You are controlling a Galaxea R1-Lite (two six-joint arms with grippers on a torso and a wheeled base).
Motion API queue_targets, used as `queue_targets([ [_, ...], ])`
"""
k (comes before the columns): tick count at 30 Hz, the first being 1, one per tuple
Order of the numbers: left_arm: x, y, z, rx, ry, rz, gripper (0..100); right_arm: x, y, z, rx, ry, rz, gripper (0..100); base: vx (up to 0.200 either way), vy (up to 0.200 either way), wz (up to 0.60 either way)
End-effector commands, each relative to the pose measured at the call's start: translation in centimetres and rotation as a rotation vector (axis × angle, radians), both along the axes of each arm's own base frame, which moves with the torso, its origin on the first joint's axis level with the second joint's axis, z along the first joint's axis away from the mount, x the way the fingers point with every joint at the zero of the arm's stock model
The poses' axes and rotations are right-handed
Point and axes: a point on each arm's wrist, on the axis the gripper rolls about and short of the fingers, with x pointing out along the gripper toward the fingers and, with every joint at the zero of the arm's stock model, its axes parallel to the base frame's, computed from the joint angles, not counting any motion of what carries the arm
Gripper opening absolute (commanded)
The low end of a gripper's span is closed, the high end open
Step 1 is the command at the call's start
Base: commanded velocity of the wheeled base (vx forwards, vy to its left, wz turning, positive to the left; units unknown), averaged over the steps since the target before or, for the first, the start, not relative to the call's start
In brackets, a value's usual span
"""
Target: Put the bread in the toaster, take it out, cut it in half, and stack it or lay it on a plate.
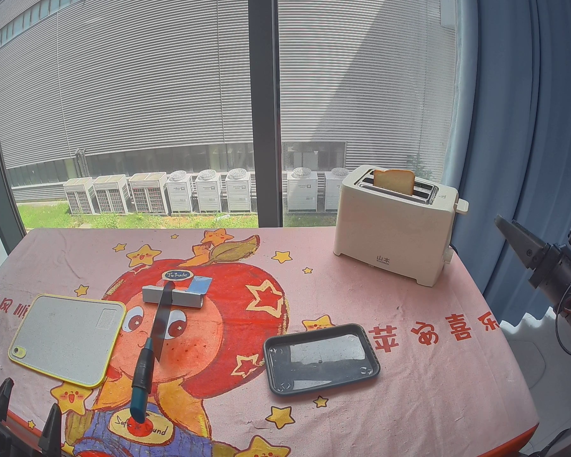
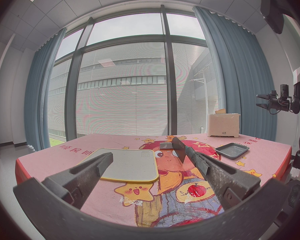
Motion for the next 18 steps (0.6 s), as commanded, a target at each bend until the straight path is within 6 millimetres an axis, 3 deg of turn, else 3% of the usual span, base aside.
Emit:
queue_targets([
  [1, 0.0, 0.0, -0.5, 0.001, 0.002, -0.001, 100, 0.4, 0.8, 0.6, -0.054, -0.045, 0.083, 100, 0.0, 0.0, 0.0],
  [10, 0.0, 0.0, -0.5, 0.001, 0.002, 0.0, 100, 1.8, 1.2, 1.6, -0.147, 0.009, 0.086, 100, 0.0, 0.0, 0.0],
  [18, 0.0, 0.0, -0.5, 0.001, 0.002, 0.0, 100, 1.6, 1.1, 2.3, -0.281, 0.025, 0.081, 100, 0.0, 0.0, 0.0],
])
